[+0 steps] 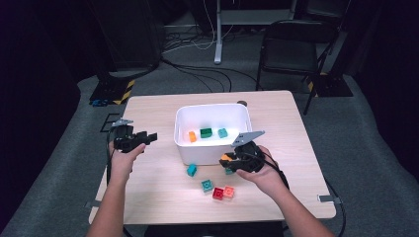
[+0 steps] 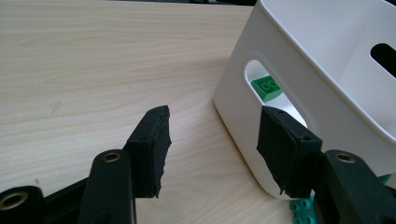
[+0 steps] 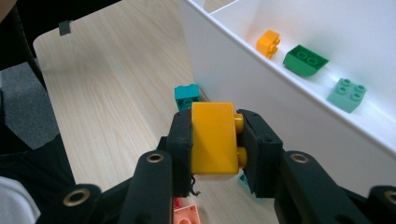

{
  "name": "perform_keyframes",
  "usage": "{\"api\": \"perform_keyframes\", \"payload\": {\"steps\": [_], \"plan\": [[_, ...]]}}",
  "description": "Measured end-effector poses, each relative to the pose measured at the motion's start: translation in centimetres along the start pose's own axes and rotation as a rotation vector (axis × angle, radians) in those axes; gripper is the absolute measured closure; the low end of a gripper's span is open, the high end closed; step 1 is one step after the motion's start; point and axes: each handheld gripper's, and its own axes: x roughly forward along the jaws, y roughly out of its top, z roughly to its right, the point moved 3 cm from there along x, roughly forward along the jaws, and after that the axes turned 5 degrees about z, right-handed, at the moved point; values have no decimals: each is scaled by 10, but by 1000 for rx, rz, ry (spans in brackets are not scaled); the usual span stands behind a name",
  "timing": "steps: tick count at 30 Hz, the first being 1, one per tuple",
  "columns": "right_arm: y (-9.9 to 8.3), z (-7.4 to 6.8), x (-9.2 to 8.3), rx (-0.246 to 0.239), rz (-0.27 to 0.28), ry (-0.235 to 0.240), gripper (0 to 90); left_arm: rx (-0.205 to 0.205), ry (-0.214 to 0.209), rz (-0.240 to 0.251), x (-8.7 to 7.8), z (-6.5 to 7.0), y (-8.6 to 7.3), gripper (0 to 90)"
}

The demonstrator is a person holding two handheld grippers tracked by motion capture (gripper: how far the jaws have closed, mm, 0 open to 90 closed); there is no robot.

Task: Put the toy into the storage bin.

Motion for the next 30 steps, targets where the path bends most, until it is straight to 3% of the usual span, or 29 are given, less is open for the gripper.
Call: {"api": "perform_keyframes", "payload": {"steps": [11,21,30], "plan": [[30,2,-16,-16,31,12,669,3,1,3,0,0,0,434],[52,9,-22,-32,41,-14,670,0,-1,1,0,0,0,434],[68,18,-25,-13,63,-7,670,4,0,0,1,0,0,434]]}}
